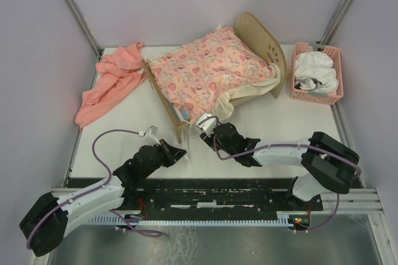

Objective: Set up the pet bed

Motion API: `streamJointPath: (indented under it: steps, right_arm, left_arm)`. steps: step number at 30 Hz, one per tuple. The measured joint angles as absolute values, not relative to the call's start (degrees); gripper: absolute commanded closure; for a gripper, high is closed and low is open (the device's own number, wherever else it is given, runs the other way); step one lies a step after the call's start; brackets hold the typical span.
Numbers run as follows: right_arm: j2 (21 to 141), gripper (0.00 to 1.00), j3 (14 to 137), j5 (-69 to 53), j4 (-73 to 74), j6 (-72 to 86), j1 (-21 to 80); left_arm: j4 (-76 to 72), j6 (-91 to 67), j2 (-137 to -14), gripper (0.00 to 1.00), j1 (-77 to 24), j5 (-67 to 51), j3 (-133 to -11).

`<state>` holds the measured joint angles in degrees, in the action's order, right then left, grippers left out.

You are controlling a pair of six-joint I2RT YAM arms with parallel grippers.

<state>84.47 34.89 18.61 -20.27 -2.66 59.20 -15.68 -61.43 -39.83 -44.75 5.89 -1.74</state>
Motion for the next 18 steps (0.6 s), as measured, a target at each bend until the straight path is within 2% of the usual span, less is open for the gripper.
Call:
streamJointPath:
  steps: [10,13,14,17,18]
  right_arm:
    - [95.1,0.48,40.0,12.7,-18.6,-2.1,56.6]
    - [96.8,0.52,40.1,11.6,-19.1,-0.6,56.5]
    - [97.1,0.59,40.2,11.3,-19.4,-0.2,56.5]
    - [97.6,0.91,40.2,10.5,-20.3,0.8,56.5]
    - [97.7,0.97,40.2,10.3,-20.4,1.2,56.5]
  left_arm:
    - [-15.8,-60.6,-42.0,0.97,-44.8,5.9,-1.7]
    - [-15.9,-60.4,-42.2,0.97,-44.8,5.8,-1.7]
    - [-15.9,-60.2,-42.2,0.97,-44.8,5.8,-1.7]
    - [-16.0,-60.1,-42.4,0.97,-44.9,5.8,-1.7]
    - [-16.0,-60.1,-42.4,0.97,-44.9,5.8,-1.7]
